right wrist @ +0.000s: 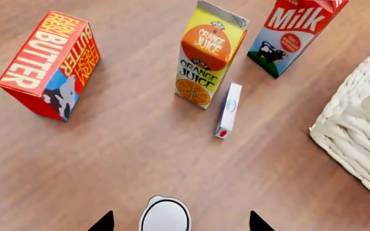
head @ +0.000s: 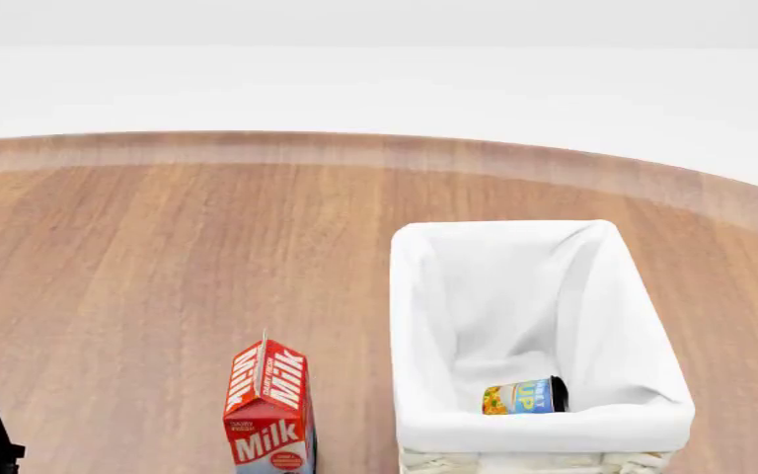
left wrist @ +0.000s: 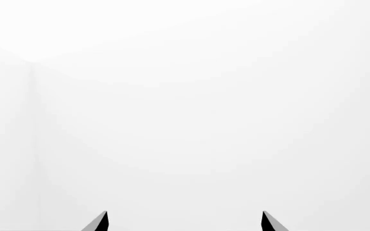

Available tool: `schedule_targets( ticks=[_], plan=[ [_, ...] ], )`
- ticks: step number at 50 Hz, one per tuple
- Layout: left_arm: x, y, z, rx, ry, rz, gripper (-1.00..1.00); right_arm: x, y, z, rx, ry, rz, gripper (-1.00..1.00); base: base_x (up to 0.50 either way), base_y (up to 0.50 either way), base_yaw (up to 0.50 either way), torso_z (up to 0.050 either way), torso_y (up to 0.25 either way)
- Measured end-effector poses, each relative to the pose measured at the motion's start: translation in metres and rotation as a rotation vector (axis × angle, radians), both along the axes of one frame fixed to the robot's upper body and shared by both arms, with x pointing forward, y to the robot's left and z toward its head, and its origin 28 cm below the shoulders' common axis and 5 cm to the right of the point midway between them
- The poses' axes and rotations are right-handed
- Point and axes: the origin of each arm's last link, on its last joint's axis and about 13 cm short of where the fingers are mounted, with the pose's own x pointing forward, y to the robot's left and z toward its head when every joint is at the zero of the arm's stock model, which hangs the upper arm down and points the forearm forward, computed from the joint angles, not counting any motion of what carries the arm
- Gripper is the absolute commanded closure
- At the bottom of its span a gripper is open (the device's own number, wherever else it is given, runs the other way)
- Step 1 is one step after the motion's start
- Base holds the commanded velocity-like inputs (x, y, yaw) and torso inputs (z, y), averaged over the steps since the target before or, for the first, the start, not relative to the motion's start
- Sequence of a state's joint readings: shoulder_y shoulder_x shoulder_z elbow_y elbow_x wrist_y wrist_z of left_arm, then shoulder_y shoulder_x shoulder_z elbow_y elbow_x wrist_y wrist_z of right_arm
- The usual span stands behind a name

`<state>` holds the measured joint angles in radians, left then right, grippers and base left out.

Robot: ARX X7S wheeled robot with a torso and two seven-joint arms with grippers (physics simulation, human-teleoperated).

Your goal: Pick up the alphabet soup and the tomato sauce, and put them in the basket.

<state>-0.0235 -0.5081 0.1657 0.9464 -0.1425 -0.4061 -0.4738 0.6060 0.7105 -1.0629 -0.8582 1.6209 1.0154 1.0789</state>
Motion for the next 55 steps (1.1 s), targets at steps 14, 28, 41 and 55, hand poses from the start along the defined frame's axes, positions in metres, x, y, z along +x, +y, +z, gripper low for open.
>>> schedule_targets(
  ticks=[14, 28, 41, 55],
  plan=[
    [-0.001, 0.0, -0.001, -0.002, 0.0, 0.0, -1.0, 0.002, 0.005, -0.013, 0.013, 0.023, -0.013, -1.0, 0.0, 0.0, 0.0, 0.0, 0.0],
    [-0.001, 0.001, -0.001, -0.003, 0.0, 0.001, -1.0, 0.004, 0.007, -0.027, 0.017, 0.054, -0.033, -1.0, 0.0, 0.0, 0.0, 0.0, 0.0],
    [-0.001, 0.001, -0.001, -0.004, -0.001, 0.002, -1.0, 0.003, 0.008, -0.038, 0.017, 0.08, -0.036, -1.0, 0.0, 0.0, 0.0, 0.0, 0.0],
    [-0.001, 0.001, -0.001, -0.006, -0.001, 0.003, -1.0, 0.001, 0.009, -0.052, 0.019, 0.112, -0.045, -1.0, 0.0, 0.0, 0.0, 0.0, 0.0]
  ],
)
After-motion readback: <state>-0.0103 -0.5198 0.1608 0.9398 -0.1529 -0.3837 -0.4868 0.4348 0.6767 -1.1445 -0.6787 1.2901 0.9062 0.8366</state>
